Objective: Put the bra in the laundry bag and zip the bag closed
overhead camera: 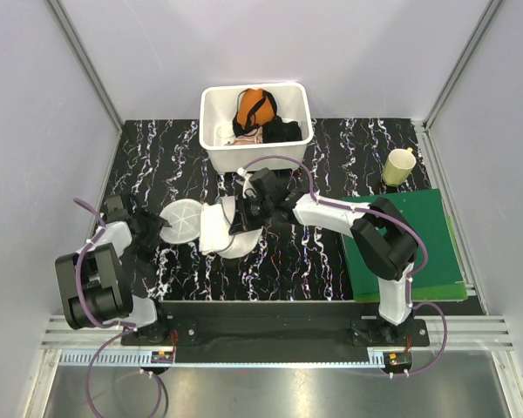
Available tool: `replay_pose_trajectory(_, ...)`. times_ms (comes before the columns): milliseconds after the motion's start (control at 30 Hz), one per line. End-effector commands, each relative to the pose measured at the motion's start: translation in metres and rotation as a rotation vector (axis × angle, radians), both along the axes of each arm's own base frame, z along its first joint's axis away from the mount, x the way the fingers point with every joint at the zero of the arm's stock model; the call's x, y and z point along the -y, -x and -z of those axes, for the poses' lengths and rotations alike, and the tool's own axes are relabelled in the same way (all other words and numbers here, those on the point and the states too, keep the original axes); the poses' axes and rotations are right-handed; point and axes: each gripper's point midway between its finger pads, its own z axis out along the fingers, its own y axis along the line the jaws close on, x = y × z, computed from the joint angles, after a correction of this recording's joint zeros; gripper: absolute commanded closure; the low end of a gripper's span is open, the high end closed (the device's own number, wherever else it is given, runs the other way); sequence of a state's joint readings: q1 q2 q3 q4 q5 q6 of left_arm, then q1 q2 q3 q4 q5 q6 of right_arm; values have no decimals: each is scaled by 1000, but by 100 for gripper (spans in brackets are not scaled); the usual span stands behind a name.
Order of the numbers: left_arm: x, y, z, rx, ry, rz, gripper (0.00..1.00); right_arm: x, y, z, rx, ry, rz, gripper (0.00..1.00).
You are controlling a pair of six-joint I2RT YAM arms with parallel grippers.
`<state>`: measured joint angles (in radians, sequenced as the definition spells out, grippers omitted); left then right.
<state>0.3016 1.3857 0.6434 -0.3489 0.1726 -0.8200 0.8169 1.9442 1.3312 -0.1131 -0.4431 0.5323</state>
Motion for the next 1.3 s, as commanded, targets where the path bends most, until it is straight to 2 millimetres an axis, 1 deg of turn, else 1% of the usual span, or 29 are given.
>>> replay_pose_trajectory(0,4,-12,6,78,57,-24,46,2,-2,-24,50,-14,-22,80)
replay_pose_trajectory(67,-1,-16,-1,118,33,-38,55,6,-3,-22,53,7,-15,77)
replay_pose_trajectory(100,-2,-17,-3,127,24,-36,65,7,-3,-21,52,13,-16,72)
replay_pose_trajectory(233,-8,-17,-11,136,-34,-1,100,11,-2,-20,43,39,-11,64)
replay_pose_trajectory(300,-9,-13,-24,160,-91,9,100,14,-4,-23,55,69,-7,57)
replay_pose_trajectory(333,-9,-12,-30,173,-124,28,100,25,-6,-18,54,137,27,48)
replay_pose_trajectory(367,1,-11,-45,209,-154,67,100,29,-11,-23,76,159,39,42)
replay_pose_trajectory(400,0,-9,-52,220,-197,70,100,35,-11,-30,91,182,54,36)
replay_pose_trajectory(433,5,-4,-56,223,-212,88,100,47,-12,-28,94,246,82,26)
replay_pose_trajectory(467,14,-4,-75,292,-230,113,100,51,-16,-37,119,261,90,23)
replay_pose_trajectory(500,17,-1,-81,316,-243,117,100,57,-16,-47,141,270,103,20)
replay_pose_trajectory(533,22,1,-87,340,-243,118,100,67,-17,-50,156,312,125,17)
replay_pose_trajectory(567,33,6,-99,385,-241,147,100,68,-19,-60,187,318,128,11)
replay_pose_trajectory(633,36,12,-107,403,-256,136,100,75,-21,-75,250,360,156,7)
replay_pose_trajectory(667,43,18,-112,421,-251,154,100,66,-18,-88,286,343,130,6)
replay_pose_trajectory(733,46,21,-117,435,-238,144,100,53,-13,-95,306,315,98,2)
replay_pose_trajectory(767,55,25,-120,447,-227,173,100,39,-8,-104,324,288,71,0)
replay_pose_trajectory(800,57,26,-121,449,-225,176,100,30,-8,-99,330,290,52,0)
replay_pose_trajectory(867,60,29,-125,458,-224,185,100,10,-7,-109,369,257,25,0)
replay_pose_trajectory(900,61,30,-125,459,-222,189,100,-3,0,-103,359,248,-11,0)
replay_pose_trajectory(933,62,31,-127,462,-219,190,100,-16,-1,-109,380,199,-27,0)
replay_pose_trajectory(967,63,31,-130,471,-218,194,100,-26,1,-104,372,173,-44,3)
replay_pose_trajectory(1033,63,33,-134,485,-220,196,100,-47,11,-108,364,84,-115,10)
replay_pose_trajectory(1067,63,34,-136,491,-223,196,100,-55,13,-98,350,69,-144,13)
replay_pose_trajectory(1100,63,34,-138,497,-224,196,100,-63,17,-98,344,27,-179,17)
replay_pose_trajectory(1133,63,35,-142,504,-224,197,100,-66,18,-90,339,24,-197,33)
replay_pose_trajectory(1167,64,36,-142,507,-220,201,100,-69,18,-76,336,29,-220,40)
replay_pose_trajectory(1200,65,37,-143,510,-216,201,100,-72,22,-69,322,24,-251,45)
replay_pose_trajectory(1267,66,38,-145,515,-214,206,100,-74,24,-53,319,35,-283,45)
